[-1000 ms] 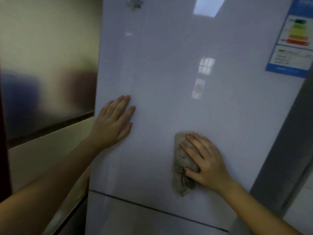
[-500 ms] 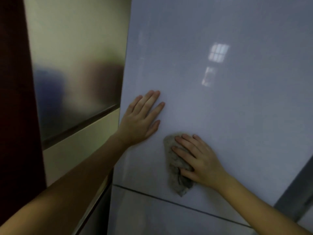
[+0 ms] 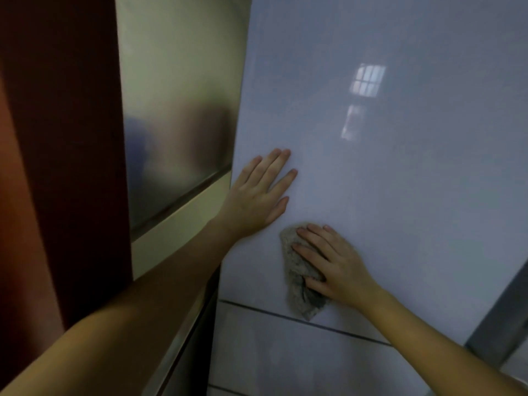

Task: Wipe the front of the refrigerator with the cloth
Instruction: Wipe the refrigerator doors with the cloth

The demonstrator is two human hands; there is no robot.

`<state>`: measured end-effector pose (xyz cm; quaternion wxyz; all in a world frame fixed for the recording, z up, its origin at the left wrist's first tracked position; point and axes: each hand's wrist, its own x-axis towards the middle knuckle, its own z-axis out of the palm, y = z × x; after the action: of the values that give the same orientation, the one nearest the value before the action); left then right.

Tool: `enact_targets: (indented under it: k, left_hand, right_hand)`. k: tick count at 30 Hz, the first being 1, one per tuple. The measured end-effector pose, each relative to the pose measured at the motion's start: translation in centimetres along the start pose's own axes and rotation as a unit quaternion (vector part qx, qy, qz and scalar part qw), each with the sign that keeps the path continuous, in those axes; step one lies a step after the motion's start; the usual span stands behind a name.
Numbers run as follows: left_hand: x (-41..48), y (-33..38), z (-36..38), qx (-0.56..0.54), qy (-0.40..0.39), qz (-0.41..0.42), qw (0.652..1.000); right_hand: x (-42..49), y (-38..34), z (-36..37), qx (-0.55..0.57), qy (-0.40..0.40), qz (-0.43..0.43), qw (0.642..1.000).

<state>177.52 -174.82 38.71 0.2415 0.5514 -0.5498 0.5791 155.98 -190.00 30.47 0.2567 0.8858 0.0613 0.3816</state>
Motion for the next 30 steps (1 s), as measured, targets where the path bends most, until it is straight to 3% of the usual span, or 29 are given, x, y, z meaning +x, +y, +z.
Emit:
enact_targets:
  k: [10, 18, 24, 30]
  left_hand:
    - [-0.6, 0.5, 0.8, -0.017, 0.016, -0.02, 1.0]
    - [-1.0, 0.8, 0.9, -0.037, 0.004, -0.026, 0.999]
    - [-0.9, 0.6, 0.3, -0.039, -0.002, -0.02, 0.999]
    - [-1.0, 1.0, -0.2, -0.048, -0.028, -0.032, 0.998]
  right_hand:
    - [0.3, -0.1, -0.7, -0.011, -0.009, 0.011, 1.0]
    - [0.7, 0.2, -1.4, -0.01, 0.038, 0.104, 0.994]
    - [-0.9, -2.3, 0.3, 0.003, 0.002, 0.069, 0.998]
    - [-7.0, 2.5, -5.2, -0.038, 0.037, 0.195, 0.979]
